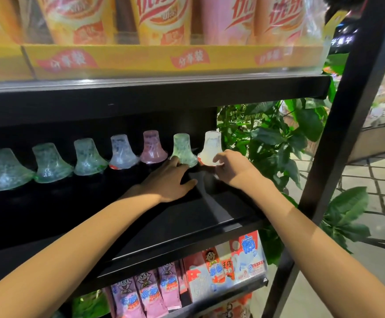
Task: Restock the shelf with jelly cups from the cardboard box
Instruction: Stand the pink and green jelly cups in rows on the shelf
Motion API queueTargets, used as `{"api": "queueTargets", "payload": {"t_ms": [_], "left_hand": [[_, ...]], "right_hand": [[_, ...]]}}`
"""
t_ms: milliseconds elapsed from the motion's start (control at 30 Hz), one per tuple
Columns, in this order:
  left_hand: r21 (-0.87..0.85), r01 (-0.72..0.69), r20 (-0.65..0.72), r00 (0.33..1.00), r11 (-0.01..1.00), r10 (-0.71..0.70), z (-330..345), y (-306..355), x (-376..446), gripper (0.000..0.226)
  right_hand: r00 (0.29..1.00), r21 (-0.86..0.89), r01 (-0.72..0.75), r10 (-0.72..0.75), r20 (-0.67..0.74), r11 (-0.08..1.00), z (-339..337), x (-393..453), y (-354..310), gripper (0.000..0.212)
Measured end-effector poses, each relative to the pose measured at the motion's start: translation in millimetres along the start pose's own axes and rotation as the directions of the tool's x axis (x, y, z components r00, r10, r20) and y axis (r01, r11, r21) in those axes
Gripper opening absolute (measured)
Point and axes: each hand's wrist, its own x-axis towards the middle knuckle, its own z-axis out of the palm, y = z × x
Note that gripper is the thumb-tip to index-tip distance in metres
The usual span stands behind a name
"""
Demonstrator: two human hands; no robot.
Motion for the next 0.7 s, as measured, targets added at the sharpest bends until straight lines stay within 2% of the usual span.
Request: {"api": "queueTargets", "payload": {"t_ms": [233, 500, 700], "left_hand": [[-0.041, 0.058, -0.023, 0.998, 0.997, -0.059, 0.4, 1.0, 29.6, 0.056], [-0.058, 0.125, -0.003, 0.992, 0.990, -0.126, 5.2, -4.5, 55.2, 0.053], [-0.075, 0.145, -0.051, 0.987, 0.987, -0.149, 10.3, -10.3, 64.8, 0.046]], "right_hand": [[0.999, 0.055, -0.012, 0.015, -0.047, 0.998, 10.7, 29.7, 8.1, 0.032], [0.996, 0.030, 0.063, -0.062, -0.060, 0.998, 19.0, 57.3, 17.2, 0.036], [0.995, 0.025, 0.084, -0.082, -0.059, 0.996, 22.6, 70.2, 16.8, 0.032]]}}
